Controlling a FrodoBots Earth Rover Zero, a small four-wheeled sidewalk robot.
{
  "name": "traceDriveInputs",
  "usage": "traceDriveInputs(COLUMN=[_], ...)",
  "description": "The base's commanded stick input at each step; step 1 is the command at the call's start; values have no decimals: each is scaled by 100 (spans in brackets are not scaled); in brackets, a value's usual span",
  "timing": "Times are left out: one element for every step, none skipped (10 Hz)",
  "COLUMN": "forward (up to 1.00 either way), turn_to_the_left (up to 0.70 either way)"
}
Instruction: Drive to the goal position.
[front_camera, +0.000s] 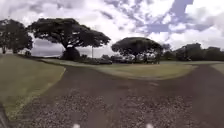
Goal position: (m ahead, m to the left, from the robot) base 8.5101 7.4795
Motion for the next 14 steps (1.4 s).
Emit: traceDriveInputs(forward=[70, 70, 70, 70, 70, 70, 70, 70, 70, 70, 70, 70, 70, 70], turn_to_the_left=[4, 14, 33, 35, 35, 35, 35, 35, 35, 35, 35, 35, 35, 35])
